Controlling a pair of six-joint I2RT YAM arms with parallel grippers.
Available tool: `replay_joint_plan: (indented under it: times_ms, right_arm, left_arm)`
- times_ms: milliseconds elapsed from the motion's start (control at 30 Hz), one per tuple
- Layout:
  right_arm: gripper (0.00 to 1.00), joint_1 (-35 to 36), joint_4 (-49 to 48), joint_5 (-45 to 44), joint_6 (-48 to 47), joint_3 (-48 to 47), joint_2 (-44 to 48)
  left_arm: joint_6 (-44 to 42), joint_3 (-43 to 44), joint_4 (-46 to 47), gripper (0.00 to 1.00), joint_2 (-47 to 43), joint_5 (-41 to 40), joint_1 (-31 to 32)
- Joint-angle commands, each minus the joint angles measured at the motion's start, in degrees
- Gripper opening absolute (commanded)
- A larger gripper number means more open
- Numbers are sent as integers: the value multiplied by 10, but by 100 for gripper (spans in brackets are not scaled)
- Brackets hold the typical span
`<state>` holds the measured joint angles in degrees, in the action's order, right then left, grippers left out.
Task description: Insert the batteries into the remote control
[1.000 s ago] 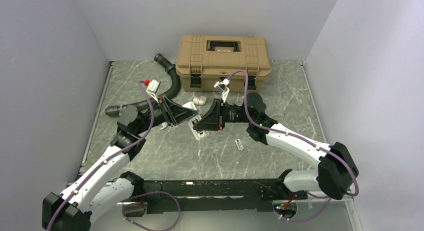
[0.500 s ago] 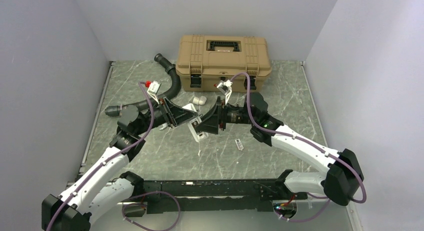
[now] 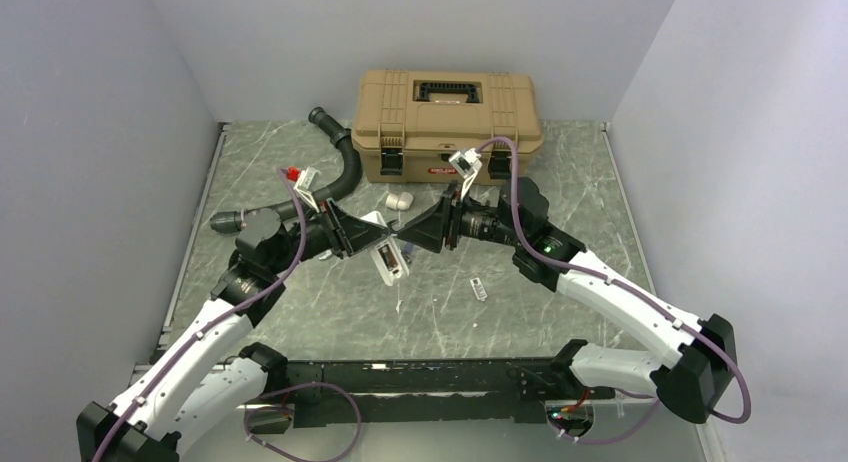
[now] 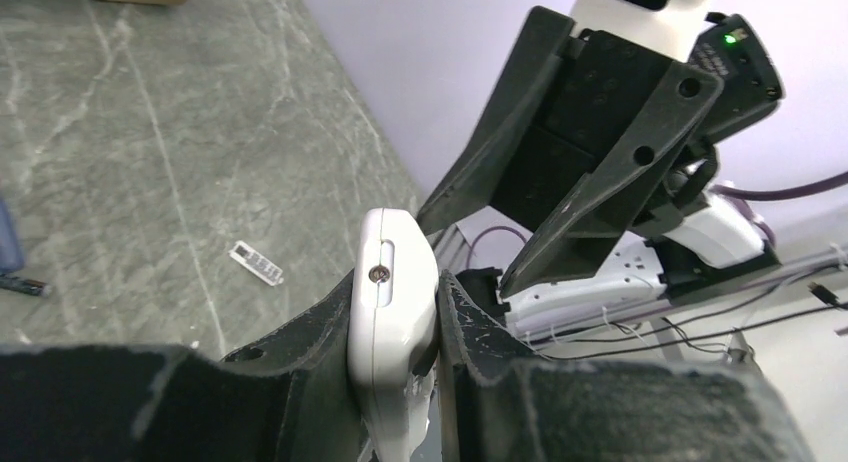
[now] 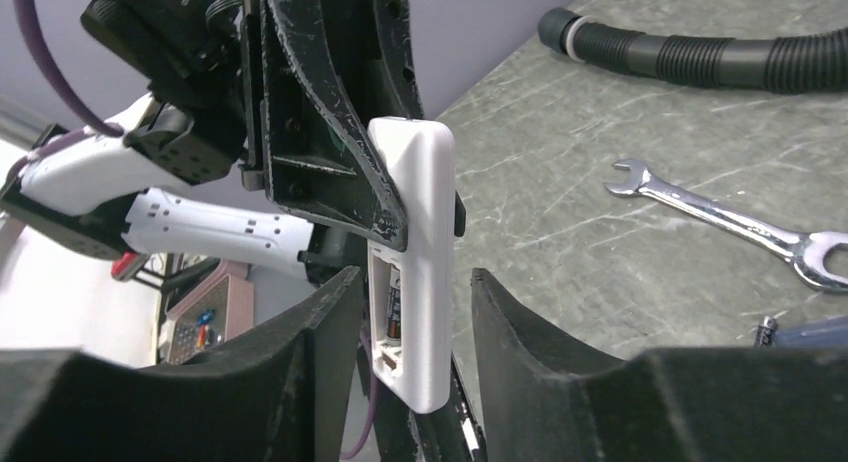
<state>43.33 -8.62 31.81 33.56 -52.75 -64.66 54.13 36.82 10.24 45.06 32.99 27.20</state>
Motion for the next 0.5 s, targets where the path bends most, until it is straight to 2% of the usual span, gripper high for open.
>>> replay_joint_plan:
  times_ms: [0,167,467]
  right_arm:
    - [43,1,53,-48,-9,-45,20]
    - [27,27,84,-63,13,-70,8]
    - [26,105,156,-149,28,-119,-42]
  left_arm:
    - [-49,43,-56,0,-15,-46,1]
    - [-59,51,-83,0,-18,-75,2]
    - [-77,73,-148,0,-23,-131,2]
